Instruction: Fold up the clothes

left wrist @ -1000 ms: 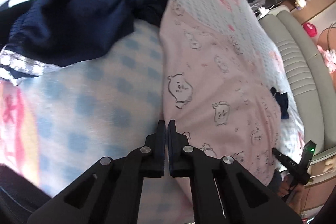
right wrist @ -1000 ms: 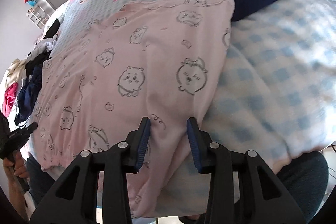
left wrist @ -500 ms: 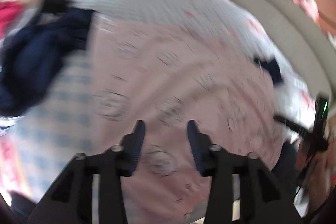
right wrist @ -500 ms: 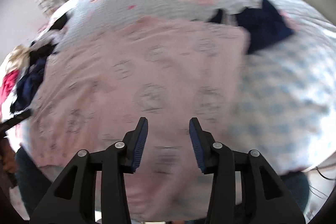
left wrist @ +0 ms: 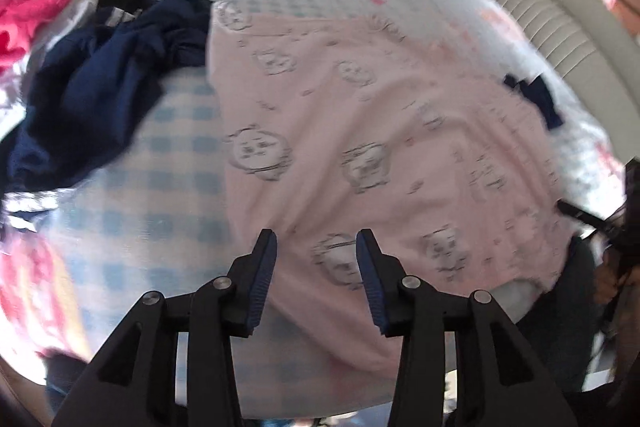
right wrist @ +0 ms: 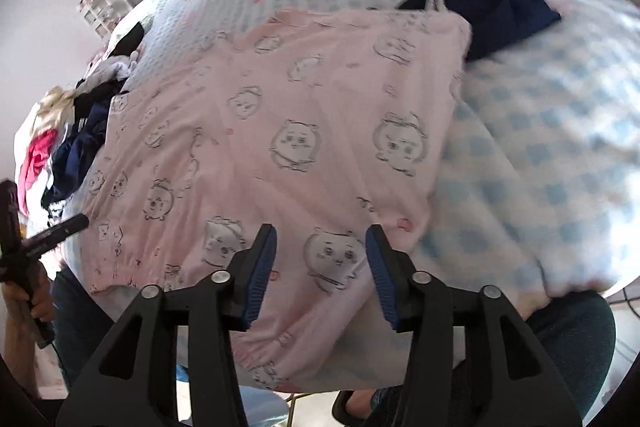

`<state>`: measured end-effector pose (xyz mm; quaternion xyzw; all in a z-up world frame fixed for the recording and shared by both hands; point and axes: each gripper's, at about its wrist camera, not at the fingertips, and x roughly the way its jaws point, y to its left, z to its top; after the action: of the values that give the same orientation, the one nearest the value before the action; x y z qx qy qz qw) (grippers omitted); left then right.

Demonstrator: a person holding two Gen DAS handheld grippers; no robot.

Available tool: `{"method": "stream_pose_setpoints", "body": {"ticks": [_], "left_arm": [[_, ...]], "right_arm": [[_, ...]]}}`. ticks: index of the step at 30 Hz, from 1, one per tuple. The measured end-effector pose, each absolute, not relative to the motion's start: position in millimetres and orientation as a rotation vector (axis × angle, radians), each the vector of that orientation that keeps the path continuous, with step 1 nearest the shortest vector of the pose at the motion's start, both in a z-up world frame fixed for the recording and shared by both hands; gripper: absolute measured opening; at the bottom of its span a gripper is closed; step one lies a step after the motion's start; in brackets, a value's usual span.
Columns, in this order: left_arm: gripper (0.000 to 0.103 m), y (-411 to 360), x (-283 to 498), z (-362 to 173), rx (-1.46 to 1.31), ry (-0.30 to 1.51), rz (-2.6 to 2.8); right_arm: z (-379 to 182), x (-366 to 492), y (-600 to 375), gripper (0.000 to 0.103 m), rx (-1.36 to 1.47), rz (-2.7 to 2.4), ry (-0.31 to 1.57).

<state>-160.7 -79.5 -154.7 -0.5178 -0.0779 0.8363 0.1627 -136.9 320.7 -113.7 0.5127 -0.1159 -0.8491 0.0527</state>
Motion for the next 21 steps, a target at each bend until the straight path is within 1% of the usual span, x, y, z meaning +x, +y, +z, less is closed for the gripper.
{"method": "stream_pose_setpoints", "body": {"ticks": [1, 5, 7, 10, 12, 16, 18, 21], "left_arm": [[0.043, -75, -161, -158, -1.489, -0.231, 2.37], [0.043, -58, -155, -159, -1.493, -0.139, 2.361], [0.043, -50, -154, -150, -1.444, -0.122, 2.348], [0.043, -38, -160, -142, -1.378, -0.162, 2.299], [0.043, -27, -164, -140, -1.376, -0.155, 2.282], [0.043, 16, -178, -147, -1.4, -0.055, 2.251], [0.043, 33, -182, -160, -1.477, -0.003, 2.215], [0.044, 40, -179, -177, -1.558, 0.092, 2.168]], "right_arm": [[-119, -138, 313, 0.05, 1.576, -2.569, -0.332], [-137, -135, 304, 0.05, 1.689, -2.553, -0.264], [-133, -131, 310, 0.05, 1.668, -2.553, -0.293], [-121, -128, 318, 0.05, 1.646, -2.558, -0.313], [-113, -127, 317, 0.051, 1.605, -2.579, -0.293], [-124, -134, 305, 0.051, 1.626, -2.553, -0.279], [-136, -140, 297, 0.051, 1.676, -2.541, -0.252], [-138, -135, 306, 0.051, 1.691, -2.524, -0.309]]}}
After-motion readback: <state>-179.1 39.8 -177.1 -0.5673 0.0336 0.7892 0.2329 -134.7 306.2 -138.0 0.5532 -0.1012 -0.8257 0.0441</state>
